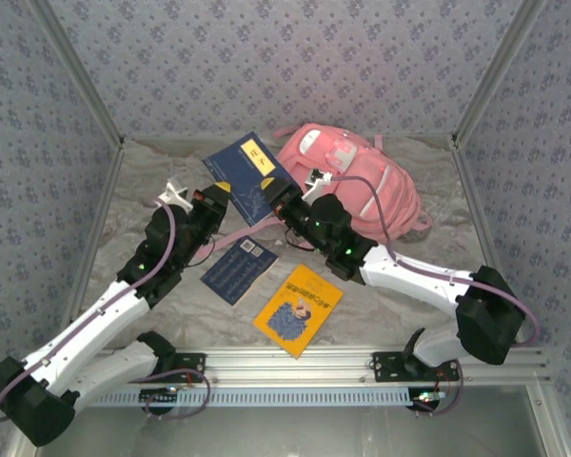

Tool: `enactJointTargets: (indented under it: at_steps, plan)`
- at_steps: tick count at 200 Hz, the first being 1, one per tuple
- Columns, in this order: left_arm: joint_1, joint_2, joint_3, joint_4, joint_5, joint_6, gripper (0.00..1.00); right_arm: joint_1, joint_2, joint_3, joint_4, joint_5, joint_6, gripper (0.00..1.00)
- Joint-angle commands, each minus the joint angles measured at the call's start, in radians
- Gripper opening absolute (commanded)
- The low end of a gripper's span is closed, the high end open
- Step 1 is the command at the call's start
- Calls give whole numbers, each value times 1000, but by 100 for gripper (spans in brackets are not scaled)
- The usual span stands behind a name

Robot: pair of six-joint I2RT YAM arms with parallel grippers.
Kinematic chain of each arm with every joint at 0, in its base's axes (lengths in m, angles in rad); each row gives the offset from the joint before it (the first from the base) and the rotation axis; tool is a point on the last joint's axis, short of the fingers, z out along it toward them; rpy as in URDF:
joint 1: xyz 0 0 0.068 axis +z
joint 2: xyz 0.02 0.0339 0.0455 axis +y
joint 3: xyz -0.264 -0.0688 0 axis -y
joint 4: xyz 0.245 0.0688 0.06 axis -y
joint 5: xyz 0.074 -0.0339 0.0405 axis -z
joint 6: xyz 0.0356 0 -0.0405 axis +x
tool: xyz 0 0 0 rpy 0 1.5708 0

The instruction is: Pack the student bag

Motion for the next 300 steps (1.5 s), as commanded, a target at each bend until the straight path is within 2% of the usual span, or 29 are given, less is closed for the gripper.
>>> enactJointTargets:
  at_steps: [1,10,29,34,45,63,88,123,139,150,159,163,173,196,220,254,300]
  plan:
    - [-13,-8,-9,16,-9,5,0,-7,-15,30,-8,44,-62,0]
    - [-12,-10,-13,21,-1,17,11,-8,-25,27,-16,34,-67,0]
    - [-7,-2,-30,77,54,37,45,-21,-38,8,4,-9,-65,0]
    - [-3,6,-34,100,78,44,51,-24,-40,5,8,-23,-62,0]
    - [5,33,-31,130,146,56,57,-33,-42,-3,28,-57,-51,0]
    - [9,75,-32,163,232,56,59,-40,-39,-9,48,-101,-33,0]
    - [10,95,-67,234,277,48,54,-51,-43,-17,59,-139,-7,0]
    - [10,87,-79,321,301,88,38,-61,-47,-35,63,-184,31,0]
    - [9,94,-74,358,318,107,25,-61,-46,-42,69,-197,34,0]
    - [9,93,-79,381,314,105,11,-62,-55,-51,67,-191,33,0]
    - [9,89,-88,397,298,97,0,-61,-69,-60,65,-176,31,18]
    - [8,84,-94,397,288,94,0,-62,-75,-67,63,-162,29,28]
    - [8,71,-109,399,255,80,0,-61,-92,-83,66,-137,25,43]
    - [7,44,-137,392,192,68,0,-62,-109,-138,169,-118,21,53]
    - [6,41,-150,405,164,48,0,-61,-97,-170,286,-105,21,55]
    - [-8,58,-148,424,150,29,0,-40,-31,-174,402,-107,31,53]
    - [-35,70,-156,444,137,14,0,-39,24,-148,426,-94,30,44]
